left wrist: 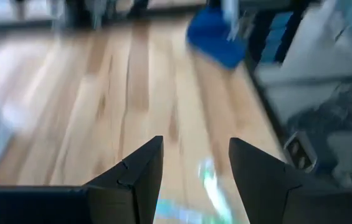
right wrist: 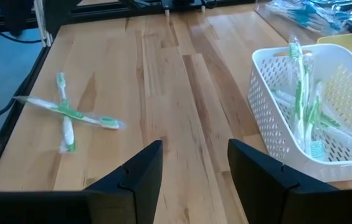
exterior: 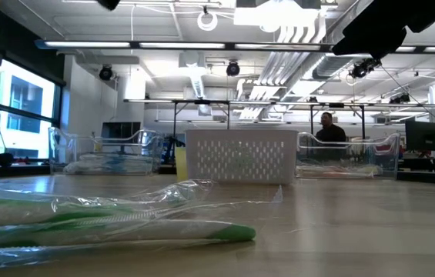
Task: Pick & Place Toothbrushes
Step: Put the green toothbrush into the white bin
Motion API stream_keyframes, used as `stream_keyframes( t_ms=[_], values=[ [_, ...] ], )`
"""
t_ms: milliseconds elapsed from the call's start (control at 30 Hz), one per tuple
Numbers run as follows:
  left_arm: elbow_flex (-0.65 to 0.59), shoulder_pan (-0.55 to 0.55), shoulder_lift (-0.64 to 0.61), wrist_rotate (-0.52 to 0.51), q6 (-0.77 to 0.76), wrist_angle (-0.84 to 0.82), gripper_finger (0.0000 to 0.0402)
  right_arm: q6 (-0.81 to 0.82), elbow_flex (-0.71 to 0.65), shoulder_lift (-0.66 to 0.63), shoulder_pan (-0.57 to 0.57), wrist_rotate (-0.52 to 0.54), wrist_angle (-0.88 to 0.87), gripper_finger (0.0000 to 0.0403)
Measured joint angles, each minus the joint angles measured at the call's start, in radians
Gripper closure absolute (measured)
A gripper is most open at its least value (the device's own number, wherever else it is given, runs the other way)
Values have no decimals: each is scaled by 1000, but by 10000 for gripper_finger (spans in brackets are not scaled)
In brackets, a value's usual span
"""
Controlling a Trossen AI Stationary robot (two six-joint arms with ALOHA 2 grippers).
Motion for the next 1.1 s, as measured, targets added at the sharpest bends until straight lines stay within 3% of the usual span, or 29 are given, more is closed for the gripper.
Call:
stream_keyframes(
  t_ms=[67, 200, 500, 800, 1100],
  values=[
    [79, 0, 28, 1, -113, -180, 224, 0, 0, 0, 0, 0, 0, 229],
    [205, 7, 102, 42, -301, -373, 224, 0, 0, 0, 0, 3, -3, 229],
    [306, 6, 247, 141, -421, -363, 224, 0, 0, 0, 0, 3, -20, 229],
    [307, 7, 336, 212, -665, -395, 224, 0, 0, 0, 0, -1, -34, 229],
    [307, 8, 359, 240, -739, -437, 224, 0, -37, 0, 0, 3, -34, 229]
  ],
)
